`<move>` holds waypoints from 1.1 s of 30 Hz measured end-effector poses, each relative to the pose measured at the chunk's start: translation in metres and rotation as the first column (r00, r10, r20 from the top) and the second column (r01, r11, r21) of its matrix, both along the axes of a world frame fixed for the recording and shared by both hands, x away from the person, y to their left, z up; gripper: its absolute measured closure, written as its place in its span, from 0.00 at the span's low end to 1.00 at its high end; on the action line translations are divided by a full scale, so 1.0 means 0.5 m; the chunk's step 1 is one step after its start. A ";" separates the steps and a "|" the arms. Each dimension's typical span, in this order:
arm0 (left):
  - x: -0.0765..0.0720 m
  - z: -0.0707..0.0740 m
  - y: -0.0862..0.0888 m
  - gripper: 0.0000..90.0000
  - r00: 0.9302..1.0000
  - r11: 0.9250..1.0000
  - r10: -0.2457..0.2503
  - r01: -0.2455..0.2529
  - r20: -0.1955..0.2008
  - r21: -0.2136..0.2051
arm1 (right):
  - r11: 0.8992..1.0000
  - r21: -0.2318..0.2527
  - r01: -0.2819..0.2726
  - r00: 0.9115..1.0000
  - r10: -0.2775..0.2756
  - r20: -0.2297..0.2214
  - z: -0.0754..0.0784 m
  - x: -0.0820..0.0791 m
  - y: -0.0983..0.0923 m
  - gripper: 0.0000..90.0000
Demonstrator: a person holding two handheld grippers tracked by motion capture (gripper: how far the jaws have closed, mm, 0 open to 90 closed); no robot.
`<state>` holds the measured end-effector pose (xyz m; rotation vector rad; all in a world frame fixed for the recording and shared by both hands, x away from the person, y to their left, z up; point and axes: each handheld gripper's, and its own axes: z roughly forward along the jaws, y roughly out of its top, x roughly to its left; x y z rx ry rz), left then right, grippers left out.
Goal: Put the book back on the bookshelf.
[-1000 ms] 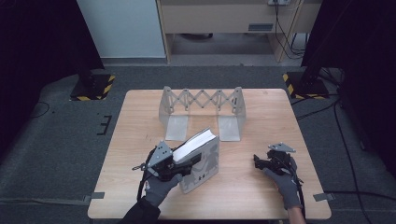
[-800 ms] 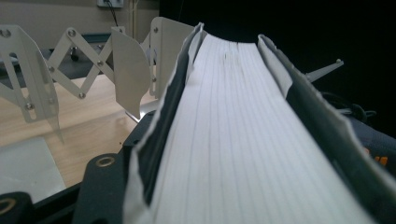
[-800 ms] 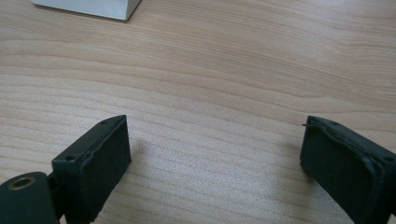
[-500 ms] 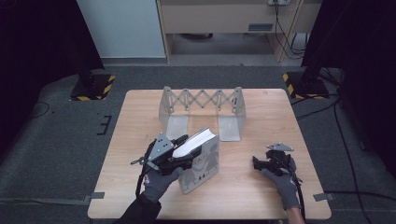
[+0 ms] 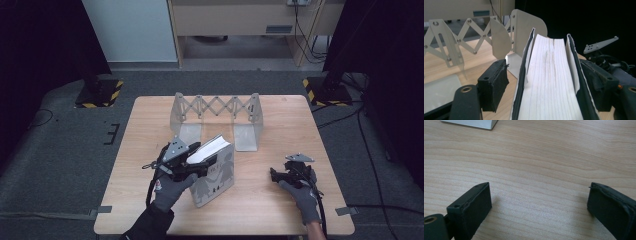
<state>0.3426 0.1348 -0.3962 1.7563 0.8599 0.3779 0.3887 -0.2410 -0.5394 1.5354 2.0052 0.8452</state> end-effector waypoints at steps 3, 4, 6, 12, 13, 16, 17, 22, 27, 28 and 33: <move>0.000 0.003 -0.002 0.26 1.000 1.000 -0.009 0.009 -0.023 0.025 | 1.000 0.000 0.000 1.000 0.000 0.000 0.000 0.000 0.000 0.06; -0.001 0.004 -0.005 0.27 1.000 0.999 -0.010 0.011 -0.029 0.047 | 1.000 0.000 0.001 1.000 -0.001 0.000 0.000 0.000 0.000 0.06; -0.004 0.004 -0.008 0.28 1.000 0.998 -0.012 0.013 -0.019 0.061 | 1.000 0.000 0.000 1.000 0.000 0.000 0.000 0.000 0.000 0.06; -0.012 0.007 -0.012 0.41 0.999 0.996 -0.048 0.050 -0.025 0.080 | 1.000 0.000 0.000 1.000 0.000 0.000 0.000 0.000 0.000 0.06; -0.013 0.008 -0.013 0.47 0.998 0.996 -0.054 0.056 -0.034 0.071 | 1.000 0.000 0.000 1.000 0.000 0.000 0.000 0.000 0.000 0.06; -0.019 0.008 -0.019 0.52 0.998 0.997 -0.044 0.046 -0.035 0.069 | 1.000 -0.002 0.000 1.000 0.000 0.001 0.000 0.000 0.000 0.06; -0.020 0.008 -0.020 0.52 0.999 0.997 -0.042 0.044 -0.029 0.064 | 1.000 0.000 0.000 1.000 0.000 0.000 0.000 0.000 0.000 0.06; -0.022 0.007 -0.020 0.55 1.000 0.999 -0.016 0.017 -0.014 0.043 | 1.000 0.000 0.000 1.000 0.000 0.000 0.000 0.000 0.000 0.06; -0.023 0.009 -0.017 0.56 1.000 1.000 0.001 -0.001 -0.015 0.021 | 1.000 0.001 -0.001 1.000 0.001 0.000 0.000 0.001 0.000 0.06; -0.025 0.017 -0.017 0.56 1.000 1.000 0.005 -0.005 -0.009 0.028 | 1.000 0.001 -0.001 1.000 0.001 0.000 0.000 0.001 0.000 0.06; -0.028 0.042 -0.004 0.57 0.999 0.999 0.030 -0.030 0.013 0.031 | 1.000 0.001 -0.001 1.000 0.001 -0.001 0.000 0.000 0.000 0.06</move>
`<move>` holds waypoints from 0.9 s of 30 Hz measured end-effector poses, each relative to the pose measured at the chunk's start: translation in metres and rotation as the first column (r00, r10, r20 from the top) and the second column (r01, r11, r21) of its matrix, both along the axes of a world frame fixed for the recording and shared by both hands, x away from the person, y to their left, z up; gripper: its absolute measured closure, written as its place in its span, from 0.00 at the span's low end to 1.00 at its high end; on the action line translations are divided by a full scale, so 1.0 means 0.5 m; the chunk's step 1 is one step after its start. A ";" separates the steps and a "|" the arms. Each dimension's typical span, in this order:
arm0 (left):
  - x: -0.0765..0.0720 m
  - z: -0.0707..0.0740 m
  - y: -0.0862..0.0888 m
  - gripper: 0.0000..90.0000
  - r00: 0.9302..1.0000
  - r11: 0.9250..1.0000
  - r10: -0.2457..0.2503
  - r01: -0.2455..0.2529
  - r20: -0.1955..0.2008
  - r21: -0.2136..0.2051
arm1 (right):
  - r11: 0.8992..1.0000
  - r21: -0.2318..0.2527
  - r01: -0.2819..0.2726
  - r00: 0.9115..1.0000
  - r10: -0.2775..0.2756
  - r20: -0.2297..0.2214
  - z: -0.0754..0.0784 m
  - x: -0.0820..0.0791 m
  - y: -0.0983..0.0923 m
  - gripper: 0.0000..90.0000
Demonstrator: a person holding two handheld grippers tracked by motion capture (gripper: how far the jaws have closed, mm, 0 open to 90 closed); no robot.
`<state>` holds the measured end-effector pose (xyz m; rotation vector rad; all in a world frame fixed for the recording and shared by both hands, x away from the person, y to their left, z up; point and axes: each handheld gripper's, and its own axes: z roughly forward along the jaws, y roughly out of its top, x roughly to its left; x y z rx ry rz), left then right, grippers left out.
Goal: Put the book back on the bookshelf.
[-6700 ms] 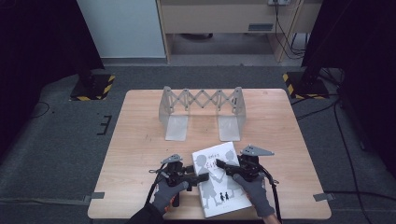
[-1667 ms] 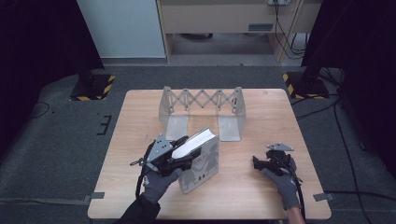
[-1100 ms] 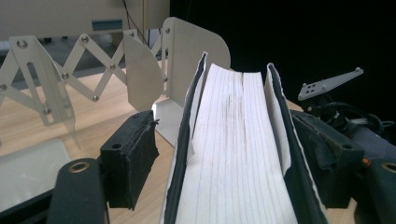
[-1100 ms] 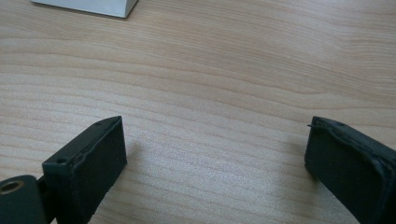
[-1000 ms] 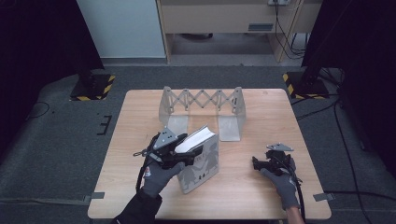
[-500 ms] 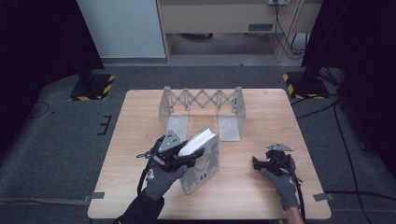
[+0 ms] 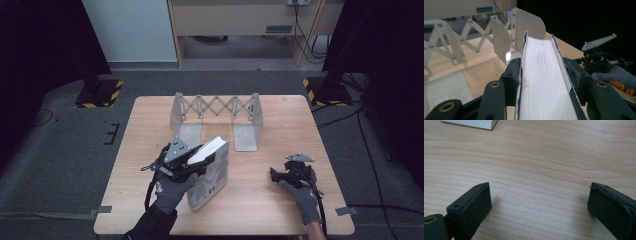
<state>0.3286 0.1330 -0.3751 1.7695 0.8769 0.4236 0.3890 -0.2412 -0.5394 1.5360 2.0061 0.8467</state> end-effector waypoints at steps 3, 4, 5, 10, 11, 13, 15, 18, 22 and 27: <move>0.004 0.023 0.031 0.58 0.999 0.999 0.040 -0.040 0.019 -0.023 | 1.000 0.000 0.000 1.000 0.000 0.000 0.000 0.000 0.000 0.06; 0.007 0.025 0.038 0.58 0.998 0.998 0.054 -0.053 0.023 -0.021 | 1.000 0.000 0.000 1.000 0.000 0.000 0.000 0.000 0.000 0.06; 0.010 0.025 0.045 0.58 0.997 0.997 0.069 -0.069 0.029 -0.017 | 1.000 0.000 0.000 1.000 0.000 0.000 0.000 0.000 0.000 0.06; 0.024 0.021 0.069 0.58 0.991 0.992 0.128 -0.128 0.042 -0.003 | 1.000 0.000 0.000 1.000 0.000 0.000 0.000 0.000 0.000 0.06; 0.027 0.020 0.073 0.58 0.990 0.990 0.138 -0.137 0.039 -0.011 | 1.000 0.000 -0.001 1.000 0.001 0.000 0.000 0.000 0.000 0.06; 0.029 0.018 0.078 0.58 0.988 0.989 0.148 -0.147 0.041 -0.013 | 1.000 0.001 0.000 1.000 0.000 0.000 0.000 0.000 0.000 0.06; 0.031 0.005 0.077 0.58 0.989 0.989 0.145 -0.145 0.035 -0.001 | 1.000 0.001 0.000 1.000 0.000 0.000 0.000 0.000 0.000 0.06; 0.025 -0.002 0.082 0.58 0.991 0.991 0.131 -0.130 0.036 -0.024 | 1.000 0.001 -0.003 1.000 0.003 -0.002 0.000 0.001 0.000 0.06; 0.024 -0.003 0.085 0.56 0.992 0.992 0.122 -0.121 0.027 -0.025 | 1.000 0.000 -0.003 1.000 0.003 -0.002 0.000 0.001 0.000 0.06; 0.010 -0.012 0.086 0.53 0.994 0.992 0.112 -0.111 -0.006 0.067 | 1.000 0.000 -0.005 1.000 0.005 -0.003 0.000 0.000 0.000 0.06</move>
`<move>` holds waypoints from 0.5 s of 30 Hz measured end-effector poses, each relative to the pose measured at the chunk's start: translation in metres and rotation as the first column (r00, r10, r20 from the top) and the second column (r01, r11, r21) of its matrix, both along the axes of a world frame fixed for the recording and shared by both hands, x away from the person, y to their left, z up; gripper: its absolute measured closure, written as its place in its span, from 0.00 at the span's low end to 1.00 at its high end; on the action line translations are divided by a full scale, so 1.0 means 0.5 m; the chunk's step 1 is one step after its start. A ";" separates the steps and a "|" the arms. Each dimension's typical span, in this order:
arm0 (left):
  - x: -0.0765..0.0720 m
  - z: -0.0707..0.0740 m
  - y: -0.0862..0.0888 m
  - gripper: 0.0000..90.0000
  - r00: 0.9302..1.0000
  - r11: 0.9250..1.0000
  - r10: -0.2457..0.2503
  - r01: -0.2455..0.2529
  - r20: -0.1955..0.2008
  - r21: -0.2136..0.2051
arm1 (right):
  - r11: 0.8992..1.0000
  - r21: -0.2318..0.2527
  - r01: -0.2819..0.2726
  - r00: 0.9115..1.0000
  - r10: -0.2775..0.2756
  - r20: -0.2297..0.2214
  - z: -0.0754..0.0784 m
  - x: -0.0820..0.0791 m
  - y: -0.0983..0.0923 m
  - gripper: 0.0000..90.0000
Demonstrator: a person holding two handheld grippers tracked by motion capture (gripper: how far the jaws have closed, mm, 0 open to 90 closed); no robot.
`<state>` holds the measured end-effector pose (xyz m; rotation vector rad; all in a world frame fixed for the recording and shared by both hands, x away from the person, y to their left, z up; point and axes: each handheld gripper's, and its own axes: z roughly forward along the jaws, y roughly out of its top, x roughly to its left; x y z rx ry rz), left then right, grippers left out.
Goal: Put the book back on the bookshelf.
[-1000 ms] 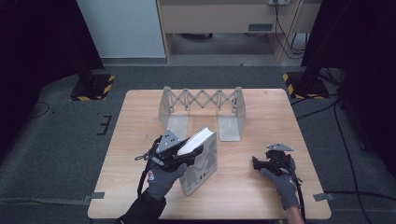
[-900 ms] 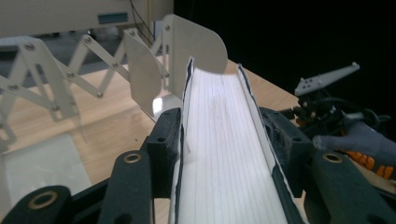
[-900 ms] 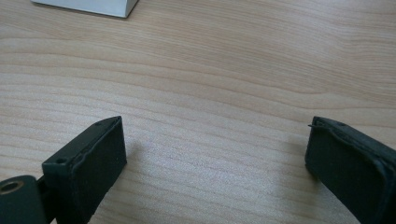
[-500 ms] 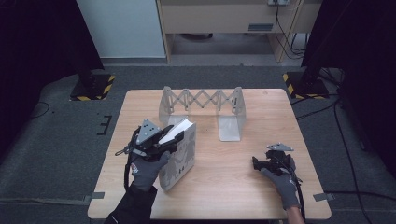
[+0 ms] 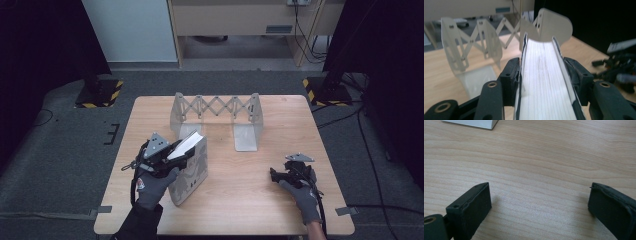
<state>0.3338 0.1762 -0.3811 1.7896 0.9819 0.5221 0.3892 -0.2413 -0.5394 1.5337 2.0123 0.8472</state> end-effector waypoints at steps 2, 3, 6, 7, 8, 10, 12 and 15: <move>-0.001 -0.003 0.000 0.53 1.000 1.000 0.001 -0.001 -0.007 0.016 | 1.000 0.000 -0.001 1.000 0.001 0.000 0.000 0.000 0.000 0.06; -0.001 -0.005 0.001 0.52 1.000 1.000 0.000 0.001 -0.017 0.020 | 1.000 0.000 0.000 1.000 0.000 0.000 0.000 0.000 0.000 0.06; 0.001 -0.010 -0.006 0.47 0.998 0.999 -0.004 0.007 -0.055 0.053 | 1.000 -0.001 0.002 1.000 -0.002 0.001 0.000 0.000 0.000 0.06; 0.001 -0.009 -0.009 0.47 0.998 0.998 -0.006 0.010 -0.062 0.063 | 1.000 0.000 -0.001 1.000 0.001 0.000 0.000 0.000 0.000 0.06; 0.000 -0.009 -0.012 0.47 0.998 0.997 -0.008 0.013 -0.066 0.072 | 1.000 0.000 -0.001 1.000 0.001 0.000 0.000 0.000 0.000 0.06; -0.003 -0.007 -0.020 0.52 0.998 0.995 -0.007 0.014 -0.061 0.099 | 1.000 0.000 0.000 1.000 0.000 0.000 0.000 0.000 0.000 0.06; -0.006 -0.007 -0.024 0.55 0.999 0.994 0.004 0.001 -0.045 0.112 | 1.000 0.000 -0.001 1.000 0.001 0.000 0.000 0.000 0.000 0.06; -0.007 -0.007 -0.024 0.57 0.999 0.994 0.000 0.004 -0.039 0.112 | 1.000 0.000 -0.001 1.000 0.001 0.000 0.000 0.000 0.000 0.06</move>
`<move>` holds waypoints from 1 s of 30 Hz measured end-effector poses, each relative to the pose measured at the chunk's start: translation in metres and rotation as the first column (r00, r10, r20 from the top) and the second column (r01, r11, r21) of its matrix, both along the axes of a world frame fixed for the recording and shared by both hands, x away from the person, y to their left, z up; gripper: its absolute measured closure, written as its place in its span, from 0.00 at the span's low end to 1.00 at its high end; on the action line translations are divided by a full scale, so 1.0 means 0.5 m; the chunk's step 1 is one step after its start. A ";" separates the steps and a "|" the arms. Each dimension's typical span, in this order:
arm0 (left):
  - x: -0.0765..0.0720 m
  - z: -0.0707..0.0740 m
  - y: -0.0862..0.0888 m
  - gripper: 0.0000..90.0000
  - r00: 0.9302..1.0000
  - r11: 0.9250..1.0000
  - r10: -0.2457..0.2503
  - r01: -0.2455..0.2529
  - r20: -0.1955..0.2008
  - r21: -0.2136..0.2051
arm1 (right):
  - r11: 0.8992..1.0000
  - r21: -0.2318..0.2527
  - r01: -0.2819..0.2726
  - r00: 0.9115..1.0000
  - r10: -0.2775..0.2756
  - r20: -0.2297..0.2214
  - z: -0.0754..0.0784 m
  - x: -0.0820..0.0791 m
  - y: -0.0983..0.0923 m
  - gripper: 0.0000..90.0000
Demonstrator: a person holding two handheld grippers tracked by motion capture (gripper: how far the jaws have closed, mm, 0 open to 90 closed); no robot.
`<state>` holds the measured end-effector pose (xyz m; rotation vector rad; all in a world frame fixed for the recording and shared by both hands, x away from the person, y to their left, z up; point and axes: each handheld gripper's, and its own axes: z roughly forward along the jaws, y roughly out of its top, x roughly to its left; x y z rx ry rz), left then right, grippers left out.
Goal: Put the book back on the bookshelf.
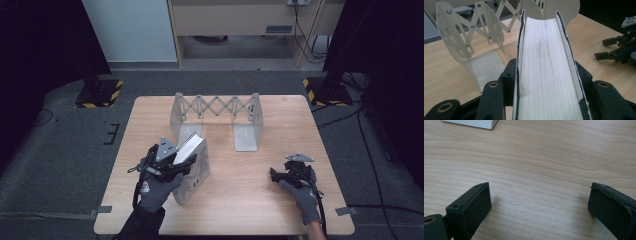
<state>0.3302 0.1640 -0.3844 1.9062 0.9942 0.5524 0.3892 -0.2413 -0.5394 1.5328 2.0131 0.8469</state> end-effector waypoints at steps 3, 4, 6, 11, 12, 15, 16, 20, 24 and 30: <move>0.002 0.001 0.002 0.57 1.000 1.000 0.011 -0.011 -0.001 -0.016 | 1.000 0.000 0.001 1.000 -0.001 0.000 0.000 0.000 0.000 0.06; 0.003 0.001 0.003 0.57 1.000 1.000 0.013 -0.013 -0.002 -0.022 | 1.000 0.001 0.000 1.000 0.000 0.000 0.000 0.000 0.000 0.06; 0.007 0.003 0.009 0.58 1.000 0.999 0.019 -0.019 -0.010 -0.039 | 1.000 0.001 0.000 1.000 0.000 -0.001 0.000 0.000 0.000 0.06; 0.010 0.026 0.027 0.58 0.999 0.996 0.049 -0.048 0.014 -0.070 | 1.000 0.002 0.000 1.000 0.000 -0.001 0.000 0.000 0.000 0.05; 0.013 0.040 0.038 0.58 0.996 0.993 0.085 -0.082 0.035 -0.086 | 1.000 0.002 0.000 1.000 0.000 -0.001 0.000 0.000 0.000 0.05; 0.026 0.056 0.048 0.58 0.989 0.988 0.136 -0.130 0.061 -0.089 | 1.000 0.001 0.000 1.000 0.000 -0.001 0.000 0.000 0.000 0.05; 0.026 0.056 0.048 0.58 0.989 0.988 0.136 -0.130 0.061 -0.089 | 1.000 0.001 0.000 1.000 0.000 -0.001 0.000 0.000 0.000 0.05; 0.072 0.073 0.050 0.58 0.977 0.977 0.204 -0.198 0.064 -0.080 | 1.000 0.002 0.000 1.000 0.000 -0.002 0.000 0.001 0.000 0.05; 0.112 0.082 0.042 0.58 0.969 0.969 0.241 -0.237 0.063 -0.064 | 1.000 0.001 0.000 1.000 0.000 -0.001 0.000 0.001 0.000 0.05; 0.162 0.096 0.029 0.58 0.958 0.959 0.281 -0.278 0.058 -0.063 | 1.000 0.001 0.000 1.000 0.000 -0.001 0.000 0.001 0.000 0.05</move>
